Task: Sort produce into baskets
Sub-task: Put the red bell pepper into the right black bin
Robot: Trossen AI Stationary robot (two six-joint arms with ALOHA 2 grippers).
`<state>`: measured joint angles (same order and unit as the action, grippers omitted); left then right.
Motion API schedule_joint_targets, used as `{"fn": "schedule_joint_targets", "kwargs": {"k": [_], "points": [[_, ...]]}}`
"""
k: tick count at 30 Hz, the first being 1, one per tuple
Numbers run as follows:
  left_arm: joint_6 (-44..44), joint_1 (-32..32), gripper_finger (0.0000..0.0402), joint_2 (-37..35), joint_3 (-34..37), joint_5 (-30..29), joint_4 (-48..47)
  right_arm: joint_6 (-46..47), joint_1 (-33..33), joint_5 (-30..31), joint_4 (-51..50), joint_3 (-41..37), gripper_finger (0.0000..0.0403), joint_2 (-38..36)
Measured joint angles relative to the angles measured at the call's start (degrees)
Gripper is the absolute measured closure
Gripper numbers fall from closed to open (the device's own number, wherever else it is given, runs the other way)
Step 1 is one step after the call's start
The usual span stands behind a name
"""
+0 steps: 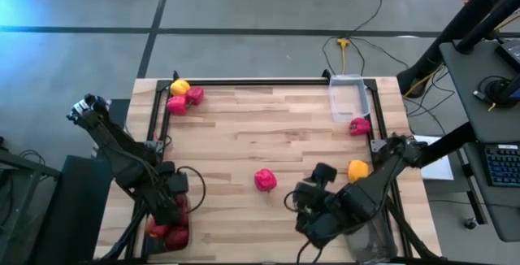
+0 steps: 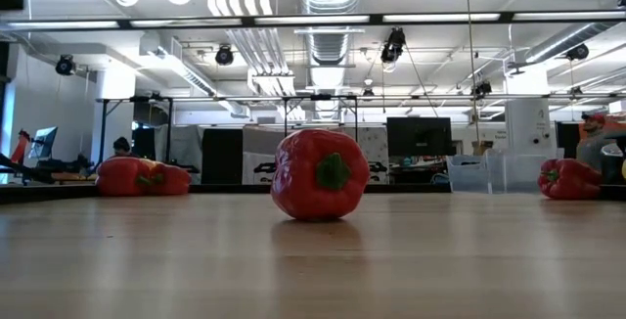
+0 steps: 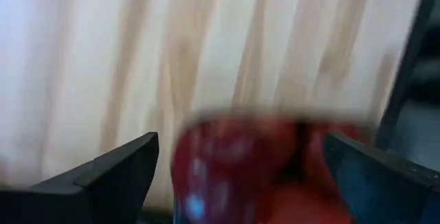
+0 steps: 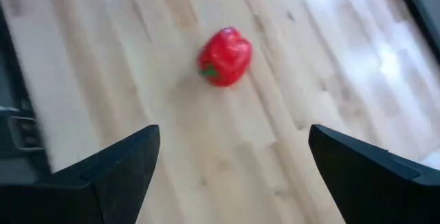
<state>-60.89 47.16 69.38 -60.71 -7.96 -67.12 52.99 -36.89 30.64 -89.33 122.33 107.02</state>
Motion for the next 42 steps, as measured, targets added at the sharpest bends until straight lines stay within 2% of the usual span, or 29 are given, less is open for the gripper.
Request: {"fn": "schedule_joint_targets", "kwargs": {"k": [6,9,11,14,17,20,23,26,32,34,37,42], "points": [[-0.6,-8.0,0.0011,3.2,-12.7,-21.9,2.0,-10.2,4.0,1.1,7.4,-20.3,0.0038,-13.6],[-2.3,-12.8,0.0011,5.4,-17.3,-30.7,5.5,-13.8,5.7,1.6,18.3,-31.2,0.0038,-19.9],[1.6,-14.6,0.0012,6.7,-19.4,-34.9,11.8,-11.0,6.2,5.6,26.5,-38.3,0.0038,-23.7],[7.3,-17.1,0.0015,9.4,-20.0,-34.3,20.4,-6.4,6.2,6.3,39.6,-48.0,0.0038,-28.3],[10.2,-18.6,0.0019,13.3,-18.0,-30.5,27.0,-7.5,5.3,1.8,50.3,-55.4,0.0038,-29.9],[13.7,-20.0,0.0021,18.2,-16.8,-27.1,31.2,-4.7,3.7,-1.1,52.0,-59.8,0.0038,-30.5],[17.2,-21.5,0.0021,23.0,-16.9,-26.9,33.8,5.2,3.1,-2.2,49.7,-63.4,0.0038,-31.6],[18.0,-23.3,0.0022,26.7,-17.3,-26.8,35.3,8.1,2.5,-2.9,52.5,-66.0,0.0038,-31.9],[30.8,-23.8,0.0026,29.7,-17.3,-16.5,34.2,1.8,1.6,-5.8,56.5,-66.2,0.0038,-32.0],[33.9,-23.7,0.0033,29.4,-17.3,-16.5,32.7,2.3,2.0,-5.7,56.7,-65.5,0.0038,-31.7],[36.7,-23.0,0.0045,28.0,-16.5,-17.0,30.6,9.1,5.4,-6.6,56.2,-62.9,0.0038,-29.2],[40.8,-19.3,0.0065,23.5,-8.9,-18.8,30.2,10.6,12.8,-14.6,54.4,-53.6,0.0038,-19.7]]}}
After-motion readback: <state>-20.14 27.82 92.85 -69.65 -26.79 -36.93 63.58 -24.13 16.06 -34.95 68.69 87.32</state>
